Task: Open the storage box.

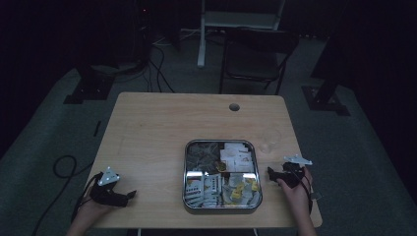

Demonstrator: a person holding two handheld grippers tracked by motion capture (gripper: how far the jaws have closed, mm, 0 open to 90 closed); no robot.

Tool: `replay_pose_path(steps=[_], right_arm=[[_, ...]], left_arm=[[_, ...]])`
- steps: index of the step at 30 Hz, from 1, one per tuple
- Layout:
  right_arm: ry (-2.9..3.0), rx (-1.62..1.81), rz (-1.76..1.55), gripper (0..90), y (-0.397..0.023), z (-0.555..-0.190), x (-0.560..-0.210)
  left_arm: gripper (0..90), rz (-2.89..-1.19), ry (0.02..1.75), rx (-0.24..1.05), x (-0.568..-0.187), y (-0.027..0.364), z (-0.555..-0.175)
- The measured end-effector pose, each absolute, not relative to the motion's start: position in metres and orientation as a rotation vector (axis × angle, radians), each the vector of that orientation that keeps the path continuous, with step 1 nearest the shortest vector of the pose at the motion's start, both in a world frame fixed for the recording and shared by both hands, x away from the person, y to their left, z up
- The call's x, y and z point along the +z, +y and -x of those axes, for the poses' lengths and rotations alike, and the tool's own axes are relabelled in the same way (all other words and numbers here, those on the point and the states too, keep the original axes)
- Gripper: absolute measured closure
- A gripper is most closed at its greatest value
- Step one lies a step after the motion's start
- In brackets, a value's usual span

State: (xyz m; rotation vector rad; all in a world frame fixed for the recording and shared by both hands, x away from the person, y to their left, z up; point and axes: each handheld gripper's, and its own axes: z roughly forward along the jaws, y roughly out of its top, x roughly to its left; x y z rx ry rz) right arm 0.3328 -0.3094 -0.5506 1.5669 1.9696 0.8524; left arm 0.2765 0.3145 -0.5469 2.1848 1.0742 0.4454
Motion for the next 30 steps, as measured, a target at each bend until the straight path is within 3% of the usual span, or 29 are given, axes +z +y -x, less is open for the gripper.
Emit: replay_pose_path(steps=[23, 30], right_arm=[[1.970, 0.853, -1.567, 11.4, -0.309, -0.333, -0.551], [1.970, 0.853, -1.568, 11.4, -0.309, -0.333, -0.551]], left_arm=[[1.3, -2.167, 1.108, 0.449, -0.546, 0.314, -0.279], [1.3, -2.166, 1.050, 0.427, -0.536, 0.310, -0.279]])
